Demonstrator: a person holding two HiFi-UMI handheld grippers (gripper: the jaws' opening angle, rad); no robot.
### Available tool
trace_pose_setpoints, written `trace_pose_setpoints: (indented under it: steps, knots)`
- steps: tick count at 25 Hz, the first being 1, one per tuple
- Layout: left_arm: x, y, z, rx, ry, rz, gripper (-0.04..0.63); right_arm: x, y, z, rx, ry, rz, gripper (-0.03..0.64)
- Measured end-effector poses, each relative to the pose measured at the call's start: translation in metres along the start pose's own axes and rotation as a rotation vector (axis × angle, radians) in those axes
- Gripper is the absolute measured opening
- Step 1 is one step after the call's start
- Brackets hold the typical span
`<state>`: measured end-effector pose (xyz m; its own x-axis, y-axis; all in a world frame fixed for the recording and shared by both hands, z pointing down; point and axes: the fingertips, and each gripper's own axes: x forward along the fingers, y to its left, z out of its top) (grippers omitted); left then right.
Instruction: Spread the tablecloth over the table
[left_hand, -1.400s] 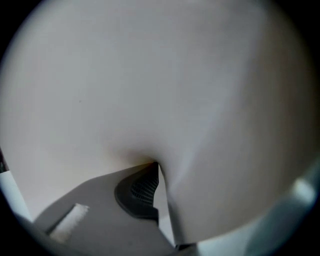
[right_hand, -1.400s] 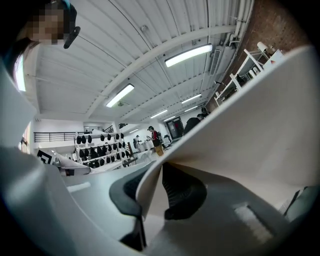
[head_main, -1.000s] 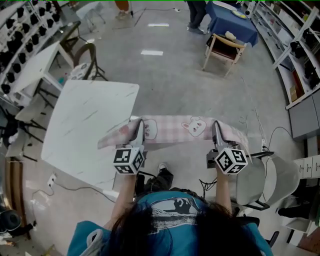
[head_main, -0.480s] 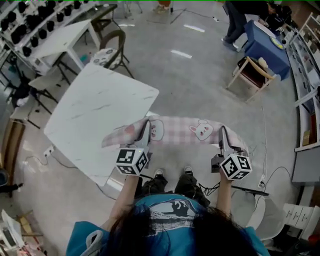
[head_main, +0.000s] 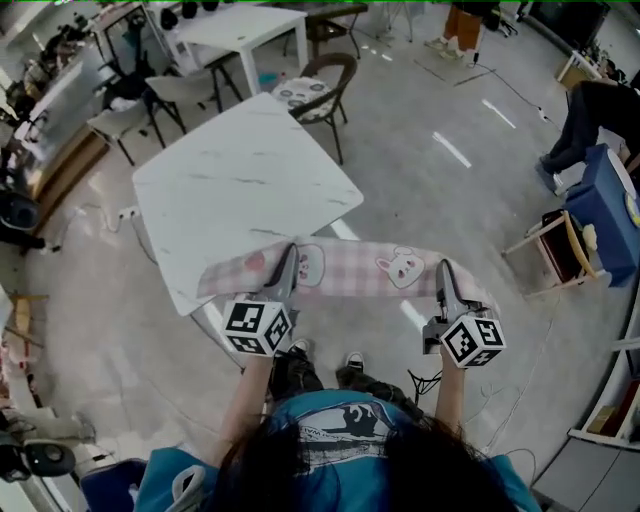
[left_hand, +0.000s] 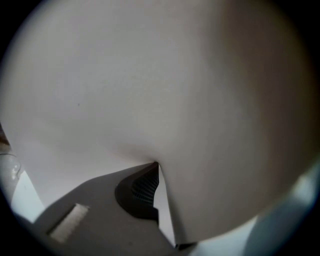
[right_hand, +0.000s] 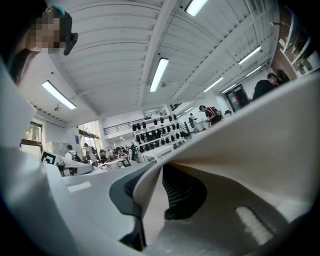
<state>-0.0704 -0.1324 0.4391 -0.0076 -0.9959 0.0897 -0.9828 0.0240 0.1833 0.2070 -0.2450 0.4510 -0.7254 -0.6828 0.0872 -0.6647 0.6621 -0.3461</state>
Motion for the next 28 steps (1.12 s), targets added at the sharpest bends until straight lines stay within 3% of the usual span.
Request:
trace_pose_setpoints:
  steps: [6,13,20,24,28]
  knots:
    - [-0.028,-0.003,0.021,-0.009,-0.089,0.185,0.064,0.037,0.008,0.022,-0.012,0.049,0.217,0.040]
    - [-0.062,0.013,0.069,0.041,-0.185,0.309,0.063,0.077,0.057,0.060,-0.040,0.053,0.469,0.041]
    - [-0.080,0.059,0.138,0.136,-0.267,0.402,0.061,0.138,0.130,0.105,-0.090,0.004,0.659,0.043]
    - [-0.080,0.085,0.157,0.105,-0.320,0.421,0.051,0.175,0.154,0.112,-0.120,-0.009,0.716,0.043]
    - [-0.081,0.129,0.180,0.147,-0.349,0.443,0.052,0.218,0.194,0.117,-0.123,-0.020,0.773,0.043]
